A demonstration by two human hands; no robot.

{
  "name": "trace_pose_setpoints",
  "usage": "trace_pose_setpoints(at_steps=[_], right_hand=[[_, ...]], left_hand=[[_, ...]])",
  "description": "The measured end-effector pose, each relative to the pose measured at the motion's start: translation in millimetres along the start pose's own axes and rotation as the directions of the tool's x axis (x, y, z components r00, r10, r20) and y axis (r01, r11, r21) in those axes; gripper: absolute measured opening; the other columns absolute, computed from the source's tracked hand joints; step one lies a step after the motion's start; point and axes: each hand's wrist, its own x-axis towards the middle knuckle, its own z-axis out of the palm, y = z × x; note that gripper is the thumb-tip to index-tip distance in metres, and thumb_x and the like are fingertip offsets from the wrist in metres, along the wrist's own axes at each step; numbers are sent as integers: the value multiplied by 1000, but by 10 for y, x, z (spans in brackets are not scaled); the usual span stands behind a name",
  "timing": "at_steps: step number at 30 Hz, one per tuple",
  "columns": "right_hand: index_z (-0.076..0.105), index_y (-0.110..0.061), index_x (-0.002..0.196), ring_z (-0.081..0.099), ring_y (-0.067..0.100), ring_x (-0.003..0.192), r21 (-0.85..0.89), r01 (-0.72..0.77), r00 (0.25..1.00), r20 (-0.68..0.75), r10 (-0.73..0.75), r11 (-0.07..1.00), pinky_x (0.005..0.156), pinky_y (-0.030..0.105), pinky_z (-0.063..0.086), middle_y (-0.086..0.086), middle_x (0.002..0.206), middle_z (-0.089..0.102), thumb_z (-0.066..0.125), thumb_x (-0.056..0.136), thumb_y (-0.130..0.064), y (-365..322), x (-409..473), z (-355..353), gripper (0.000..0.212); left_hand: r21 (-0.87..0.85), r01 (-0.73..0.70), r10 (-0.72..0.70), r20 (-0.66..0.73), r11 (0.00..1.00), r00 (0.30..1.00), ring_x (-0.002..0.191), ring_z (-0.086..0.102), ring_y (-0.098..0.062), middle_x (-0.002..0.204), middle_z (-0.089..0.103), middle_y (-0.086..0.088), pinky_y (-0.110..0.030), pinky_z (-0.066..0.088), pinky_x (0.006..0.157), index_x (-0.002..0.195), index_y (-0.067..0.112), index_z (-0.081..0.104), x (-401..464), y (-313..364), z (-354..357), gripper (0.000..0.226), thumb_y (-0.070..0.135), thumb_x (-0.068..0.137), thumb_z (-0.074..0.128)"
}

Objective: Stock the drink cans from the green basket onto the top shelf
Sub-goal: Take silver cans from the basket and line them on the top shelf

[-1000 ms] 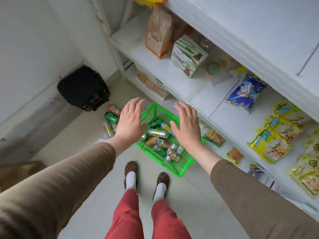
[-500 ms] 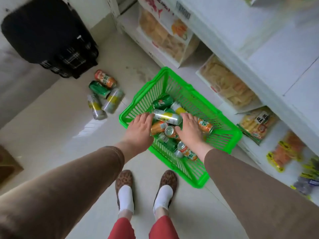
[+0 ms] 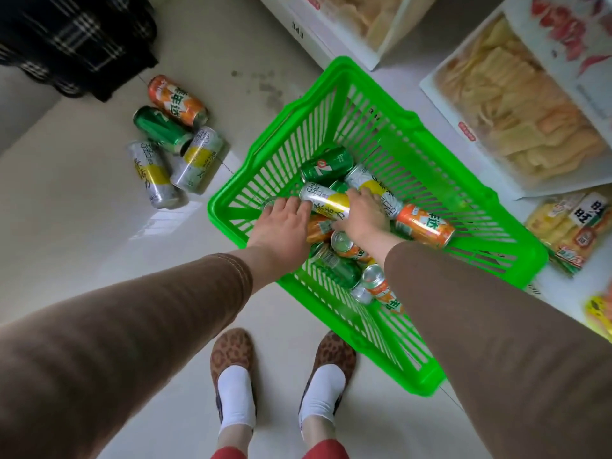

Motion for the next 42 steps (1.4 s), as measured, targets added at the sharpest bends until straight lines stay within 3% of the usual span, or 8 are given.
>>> trace_pose_setpoints(at_steps=[6, 10, 14, 18, 23, 31, 38, 42], right_hand=[[51, -24, 133, 60, 23, 109, 475, -87, 996, 10, 94, 876, 91, 40, 53, -2, 123, 58, 81, 73, -58, 15, -733, -560, 74], [59, -32, 119, 68, 18, 101, 708, 25, 992, -104, 69, 705, 93, 45, 56, -3, 111, 69, 82, 60, -62, -194, -1403, -1432, 69], [59, -44, 116, 73, 20, 98, 812, 196, 967, -252, 28, 550, 93, 47, 57, 0, 110, 74, 87, 65, -46, -606, -2349, -2642, 58], [57, -29, 116, 68, 9, 85, 795, 414, 895, -444, -39, 443, 82, 19, 52, 1, 103, 73, 83, 80, -4, -1029, -3467, -3970, 51], [55, -22, 122, 65, -5, 82, 727, 592, 783, -621, -34, 348, 77, 11, 49, -14, 99, 69, 79, 83, 1, -1318, -4522, -5210, 52], [51, -5, 118, 62, -1, 76, 661, 679, 689, -724, 34, 319, 74, 17, 50, -5, 92, 65, 79, 82, 3, -1324, -4845, -6211, 46], [55, -27, 114, 67, 7, 92, 671, 621, 684, -716, 139, 404, 82, 29, 53, -7, 102, 70, 87, 72, -34, -1396, -4382, -6720, 53], [55, -27, 113, 66, 9, 91, 680, 554, 688, -699, 196, 481, 78, 29, 51, -6, 104, 70, 87, 74, -36, -1481, -4018, -6887, 52]], left_hand=[[-97, 31, -30, 12, 995, 999, 135, 33, -28, 145, 37, -8, -42, 32, 112, 149, 17, 25, -448, 149, -604, 74, 38, 87, 60], [-159, 44, -54, -56, 986, 997, 131, 37, -29, 142, 40, -8, -42, 36, 107, 148, 16, 28, -948, 287, -1515, 75, 36, 85, 63], [-223, 4, -49, -196, 975, 979, 124, 41, -30, 136, 44, -9, -42, 40, 103, 146, 14, 33, -1582, 428, -2698, 74, 34, 82, 66], [-246, -86, -10, -365, 965, 931, 122, 43, -32, 133, 46, -9, -45, 42, 101, 142, 14, 37, -2269, 612, -3991, 74, 34, 79, 69], [-220, -259, 90, -575, 940, 813, 124, 40, -32, 134, 46, -9, -43, 38, 106, 143, 12, 38, -2928, 885, -5281, 73, 33, 80, 69], [-95, -374, 212, -684, 923, 698, 122, 41, -34, 135, 46, -9, -42, 36, 105, 143, 13, 38, -3174, 1258, -6498, 72, 44, 79, 55], [-115, -371, 211, -653, 922, 727, 132, 34, -32, 142, 40, -9, -39, 29, 110, 146, 13, 33, -2876, 1370, -7049, 76, 31, 82, 69], [-106, -351, 215, -619, 930, 755, 132, 33, -30, 142, 40, -8, -37, 29, 110, 147, 14, 31, -2650, 1295, -7182, 77, 33, 83, 68]])
